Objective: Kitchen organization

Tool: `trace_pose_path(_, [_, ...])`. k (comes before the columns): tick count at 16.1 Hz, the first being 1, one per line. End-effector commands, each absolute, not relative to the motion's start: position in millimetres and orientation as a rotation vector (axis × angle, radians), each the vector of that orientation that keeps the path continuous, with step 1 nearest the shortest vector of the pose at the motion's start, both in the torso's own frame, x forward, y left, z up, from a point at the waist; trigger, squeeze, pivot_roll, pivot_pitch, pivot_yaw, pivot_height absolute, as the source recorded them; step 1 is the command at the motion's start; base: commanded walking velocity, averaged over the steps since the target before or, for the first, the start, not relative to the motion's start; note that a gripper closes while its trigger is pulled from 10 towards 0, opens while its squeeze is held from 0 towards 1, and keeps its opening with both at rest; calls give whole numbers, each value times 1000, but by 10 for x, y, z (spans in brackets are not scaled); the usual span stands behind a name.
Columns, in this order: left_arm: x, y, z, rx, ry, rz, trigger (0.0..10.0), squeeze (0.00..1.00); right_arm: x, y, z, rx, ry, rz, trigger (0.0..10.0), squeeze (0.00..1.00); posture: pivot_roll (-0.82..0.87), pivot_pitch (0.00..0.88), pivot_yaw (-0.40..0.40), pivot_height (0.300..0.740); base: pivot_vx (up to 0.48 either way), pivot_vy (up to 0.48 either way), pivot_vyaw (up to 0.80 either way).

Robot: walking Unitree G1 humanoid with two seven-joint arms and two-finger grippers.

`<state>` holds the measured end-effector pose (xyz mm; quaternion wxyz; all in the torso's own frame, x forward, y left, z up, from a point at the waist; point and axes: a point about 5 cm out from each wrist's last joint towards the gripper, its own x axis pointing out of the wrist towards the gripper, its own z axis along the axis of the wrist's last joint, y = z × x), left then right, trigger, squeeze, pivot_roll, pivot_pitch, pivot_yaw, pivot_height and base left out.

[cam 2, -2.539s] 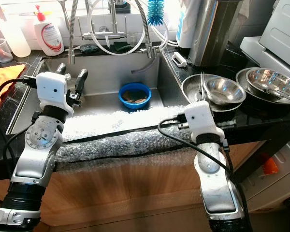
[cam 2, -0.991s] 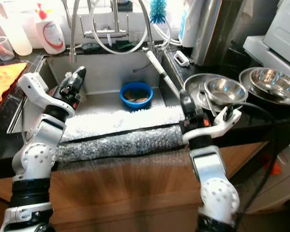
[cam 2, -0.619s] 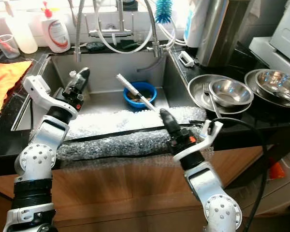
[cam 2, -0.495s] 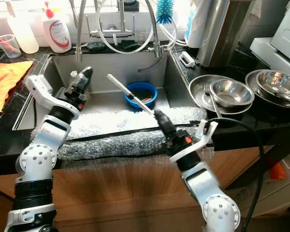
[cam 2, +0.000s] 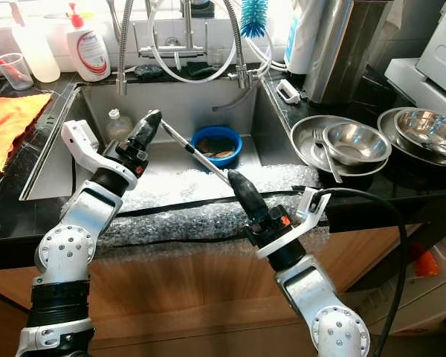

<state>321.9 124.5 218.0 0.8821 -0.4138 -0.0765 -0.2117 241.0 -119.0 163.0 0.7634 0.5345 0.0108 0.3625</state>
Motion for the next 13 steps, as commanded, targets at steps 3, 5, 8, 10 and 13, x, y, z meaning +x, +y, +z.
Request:
trace_pose_path(3, [3192,1217,2173,-874,-144,-446,10000,0,2356,-1147,1675,1150,19,842,10000,0,-45,24,5,740,0,0,0])
trace_pose_path(5, [3190,1207,2165,-878,-140,-443,10000,0,2342,-1140,1640,1150,36,840,10000,0,-43,29,3,740,0,0,0])
trace_pose_path(8, [3185,1196,2145,-904,-133,-436,10000,0,2310,-1143,1569,1161,70,834,10000,0,-45,37,-1,740,0,0,0])
trace_pose_path(10, [3183,1198,2146,-907,-133,-434,10000,0,2311,-1144,1560,1160,71,833,10000,0,-45,37,-1,740,0,0,0])
trace_pose_path(13, [3183,1211,2141,-925,-134,-428,0,0,2320,-1148,1536,1167,75,829,10000,0,-41,43,-4,740,0,0,0])
